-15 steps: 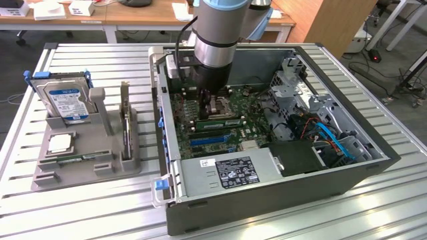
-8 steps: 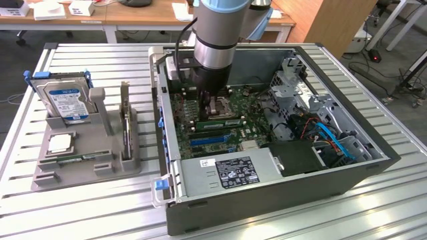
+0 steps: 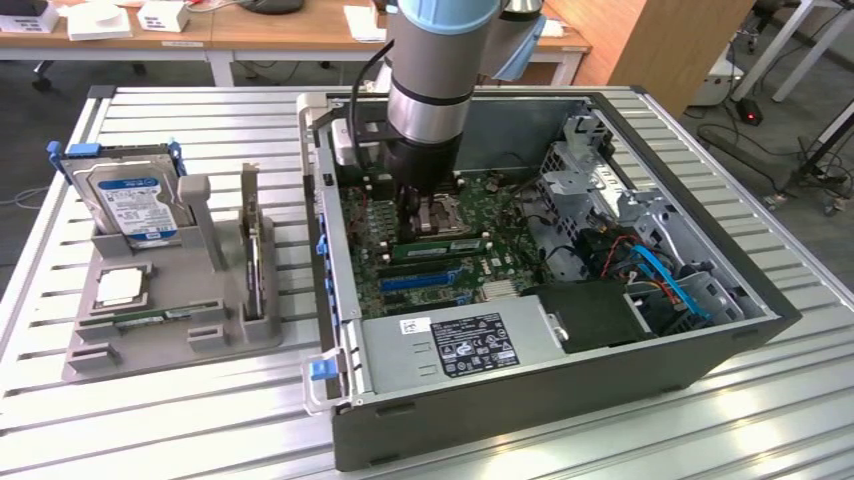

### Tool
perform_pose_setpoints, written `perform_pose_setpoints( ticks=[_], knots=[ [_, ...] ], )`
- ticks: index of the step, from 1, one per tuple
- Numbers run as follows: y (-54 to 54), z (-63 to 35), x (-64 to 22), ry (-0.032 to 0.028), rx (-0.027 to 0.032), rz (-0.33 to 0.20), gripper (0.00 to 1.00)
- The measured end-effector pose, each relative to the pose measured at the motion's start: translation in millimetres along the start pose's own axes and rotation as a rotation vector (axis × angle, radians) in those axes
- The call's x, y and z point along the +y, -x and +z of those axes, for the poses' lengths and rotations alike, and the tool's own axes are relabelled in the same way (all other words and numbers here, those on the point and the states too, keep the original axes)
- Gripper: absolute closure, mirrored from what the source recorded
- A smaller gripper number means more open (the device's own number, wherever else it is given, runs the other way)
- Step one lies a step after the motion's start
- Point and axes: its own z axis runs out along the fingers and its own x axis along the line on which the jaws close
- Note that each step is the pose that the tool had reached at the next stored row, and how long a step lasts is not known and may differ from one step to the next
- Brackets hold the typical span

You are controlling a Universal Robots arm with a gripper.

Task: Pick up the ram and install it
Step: 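Press down the ram until it locks into place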

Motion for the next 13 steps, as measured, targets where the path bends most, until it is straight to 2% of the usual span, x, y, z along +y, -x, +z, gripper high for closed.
perform_pose_setpoints(
  ticks=[13],
  knots=[
    [-0.2,7.4,0.2,-0.0001,-0.0001,0.000,0.91]
  ],
)
